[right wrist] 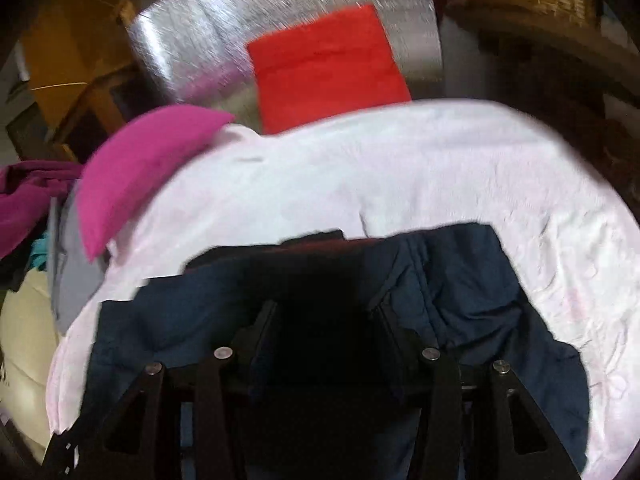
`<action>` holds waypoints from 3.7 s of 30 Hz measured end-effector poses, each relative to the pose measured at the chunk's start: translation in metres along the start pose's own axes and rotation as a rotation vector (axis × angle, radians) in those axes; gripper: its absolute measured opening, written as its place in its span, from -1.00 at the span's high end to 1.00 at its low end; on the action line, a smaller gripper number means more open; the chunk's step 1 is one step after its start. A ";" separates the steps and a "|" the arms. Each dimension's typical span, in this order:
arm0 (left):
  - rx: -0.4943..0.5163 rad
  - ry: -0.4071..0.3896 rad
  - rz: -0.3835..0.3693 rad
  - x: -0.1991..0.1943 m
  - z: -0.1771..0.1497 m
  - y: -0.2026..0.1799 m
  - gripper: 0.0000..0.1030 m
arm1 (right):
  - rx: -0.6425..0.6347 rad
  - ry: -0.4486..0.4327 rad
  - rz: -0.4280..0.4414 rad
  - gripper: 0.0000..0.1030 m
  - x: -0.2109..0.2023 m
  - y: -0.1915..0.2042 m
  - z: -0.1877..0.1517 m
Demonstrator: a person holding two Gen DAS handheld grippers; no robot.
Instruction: Fold large clothes
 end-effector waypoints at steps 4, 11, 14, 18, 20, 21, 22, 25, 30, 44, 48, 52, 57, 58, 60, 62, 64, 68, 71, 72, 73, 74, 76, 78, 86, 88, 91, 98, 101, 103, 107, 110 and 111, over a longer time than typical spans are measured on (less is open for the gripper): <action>-0.007 -0.009 0.004 0.000 0.000 0.001 -0.61 | -0.006 0.031 0.097 -0.06 -0.009 0.023 -0.010; -0.004 -0.008 0.010 0.002 0.000 0.001 -0.61 | -0.015 0.183 0.088 -0.06 0.048 0.033 -0.057; -0.035 0.019 -0.021 0.003 0.006 0.004 -0.61 | 0.006 0.180 0.097 -0.06 0.047 0.032 -0.057; -0.191 0.003 -0.115 0.000 0.036 0.026 -0.61 | 0.045 0.113 0.120 -0.06 0.020 0.018 -0.037; -0.237 -0.009 -0.116 0.005 0.052 0.040 -0.61 | 0.062 0.087 0.127 -0.06 0.011 0.010 -0.030; -0.229 0.003 -0.091 0.014 0.059 0.048 -0.61 | 0.070 0.068 0.127 -0.06 0.007 0.004 -0.026; -0.213 0.025 -0.061 0.024 0.062 0.053 -0.61 | 0.068 0.060 0.119 -0.06 0.005 0.000 -0.023; -0.220 0.110 -0.016 0.063 0.061 0.063 -0.61 | 0.075 0.046 0.072 -0.06 0.007 -0.017 -0.015; -0.198 0.178 0.069 0.102 0.044 0.075 -0.61 | 0.145 0.052 0.002 -0.06 0.018 -0.054 -0.006; -0.091 0.030 0.153 0.055 0.054 0.075 -0.80 | 0.072 0.047 -0.027 -0.06 0.000 -0.054 -0.013; -0.058 -0.091 0.116 -0.003 0.053 0.058 -0.80 | 0.013 0.027 0.025 -0.12 -0.041 -0.029 -0.024; -0.032 -0.113 0.073 -0.045 0.025 0.036 -0.80 | -0.037 0.056 0.049 -0.19 -0.080 -0.014 -0.063; -0.033 -0.028 -0.023 -0.068 -0.026 0.004 -0.80 | -0.062 0.144 0.038 -0.19 -0.110 -0.009 -0.118; -0.020 -0.019 -0.025 -0.070 -0.034 0.000 -0.80 | -0.069 0.146 0.026 -0.19 -0.113 -0.011 -0.123; 0.008 -0.002 -0.027 -0.070 -0.046 -0.009 -0.80 | -0.069 0.145 0.009 -0.20 -0.117 -0.015 -0.128; 0.016 0.005 -0.031 -0.069 -0.053 -0.016 -0.80 | -0.052 0.159 -0.010 -0.21 -0.117 -0.021 -0.133; 0.021 -0.001 -0.028 -0.067 -0.056 -0.019 -0.80 | -0.036 0.163 -0.015 -0.21 -0.116 -0.023 -0.136; 0.006 0.018 -0.040 -0.059 -0.062 -0.020 -0.80 | -0.042 0.181 -0.010 -0.32 -0.102 -0.024 -0.142; 0.005 0.019 -0.036 -0.059 -0.068 -0.023 -0.81 | -0.045 0.191 -0.019 -0.34 -0.094 -0.025 -0.149; 0.013 0.016 -0.031 -0.058 -0.069 -0.024 -0.82 | -0.047 0.190 -0.022 -0.34 -0.093 -0.025 -0.150; 0.019 0.014 -0.028 -0.057 -0.071 -0.025 -0.83 | -0.049 0.190 -0.022 -0.34 -0.092 -0.025 -0.151; 0.021 0.014 -0.026 -0.056 -0.071 -0.025 -0.84 | -0.048 0.191 -0.021 -0.34 -0.091 -0.026 -0.152; 0.024 0.014 -0.022 -0.053 -0.073 -0.025 -0.86 | -0.042 0.193 -0.020 -0.33 -0.090 -0.027 -0.153; 0.024 0.015 -0.021 -0.052 -0.074 -0.025 -0.86 | -0.043 0.195 -0.020 -0.33 -0.091 -0.027 -0.153; 0.021 0.011 -0.027 -0.054 -0.075 -0.024 -0.86 | -0.006 0.047 0.009 -0.33 -0.127 -0.033 -0.116; 0.023 0.011 -0.025 -0.054 -0.075 -0.024 -0.86 | 0.004 0.025 -0.031 -0.33 -0.129 -0.047 -0.111; 0.023 0.011 -0.025 -0.054 -0.075 -0.025 -0.86 | 0.077 0.115 -0.076 -0.32 -0.115 -0.070 -0.126; 0.022 0.009 -0.027 -0.055 -0.074 -0.024 -0.86 | 0.066 0.108 -0.068 -0.33 -0.118 -0.067 -0.124; 0.025 0.007 -0.029 -0.056 -0.074 -0.024 -0.86 | 0.053 0.038 -0.073 -0.33 -0.127 -0.065 -0.110; 0.025 0.007 -0.030 -0.056 -0.074 -0.024 -0.86 | 0.045 0.029 -0.098 -0.33 -0.127 -0.068 -0.109; 0.021 0.009 -0.037 -0.055 -0.074 -0.023 -0.86 | 0.088 0.156 -0.109 -0.33 -0.104 -0.076 -0.130; 0.021 0.008 -0.038 -0.056 -0.074 -0.023 -0.86 | 0.067 0.152 -0.117 -0.35 -0.105 -0.072 -0.129; 0.018 0.009 -0.040 -0.056 -0.074 -0.023 -0.86 | 0.068 0.152 -0.119 -0.35 -0.104 -0.072 -0.129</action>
Point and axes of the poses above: each gripper's, at about its wrist camera, not at the fingertips, and x roughly the way its jaws point, y to its left, z to its top, the point moved 9 cm from there along x, roughly the way its jaws point, and after that the axes turned 13 degrees about -y, right-handed, at the moved point
